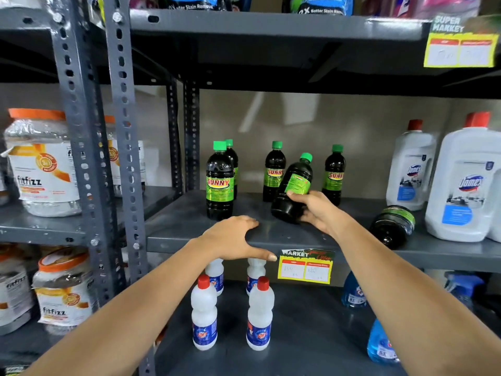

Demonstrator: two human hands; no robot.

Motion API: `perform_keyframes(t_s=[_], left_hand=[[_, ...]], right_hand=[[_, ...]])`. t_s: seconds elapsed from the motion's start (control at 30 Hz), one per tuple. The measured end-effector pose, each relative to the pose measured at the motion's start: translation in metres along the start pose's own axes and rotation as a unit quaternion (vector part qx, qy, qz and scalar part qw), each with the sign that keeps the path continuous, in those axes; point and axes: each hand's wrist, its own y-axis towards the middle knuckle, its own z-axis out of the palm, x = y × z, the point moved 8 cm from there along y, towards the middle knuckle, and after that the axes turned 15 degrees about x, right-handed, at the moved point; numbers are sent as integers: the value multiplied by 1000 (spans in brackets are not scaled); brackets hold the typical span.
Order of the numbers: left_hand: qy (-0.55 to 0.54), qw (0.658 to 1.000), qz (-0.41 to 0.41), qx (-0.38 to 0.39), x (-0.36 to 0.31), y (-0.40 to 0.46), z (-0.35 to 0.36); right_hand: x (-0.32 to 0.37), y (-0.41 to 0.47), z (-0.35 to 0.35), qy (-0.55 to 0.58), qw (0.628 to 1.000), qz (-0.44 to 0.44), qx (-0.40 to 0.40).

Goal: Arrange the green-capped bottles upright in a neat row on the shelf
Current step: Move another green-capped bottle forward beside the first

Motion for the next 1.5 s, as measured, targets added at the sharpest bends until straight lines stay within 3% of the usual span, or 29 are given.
perform_keyframes(t_s=[0.13, 0.33, 0.5, 0.63, 1.07, 1.5], left_hand=[[17, 1000, -19, -3, 2, 1, 2], [78, 996, -39, -20, 1, 1, 5], [90, 995, -50, 1, 2, 6, 8], [97, 994, -46, -3, 1, 5, 7], [101, 993, -58, -15, 2, 5, 6], [102, 993, -61, -15, 0, 4, 5]], right_hand=[[3, 10, 11, -42, 998, -34, 15], [6, 13, 26, -241, 966, -99, -2], [2, 17, 25, -204, 975, -92, 5], [4, 12, 19, -239, 964, -108, -36], [7, 12, 23, -192, 974, -121, -10], [5, 12, 18, -214, 968, -124, -35]])
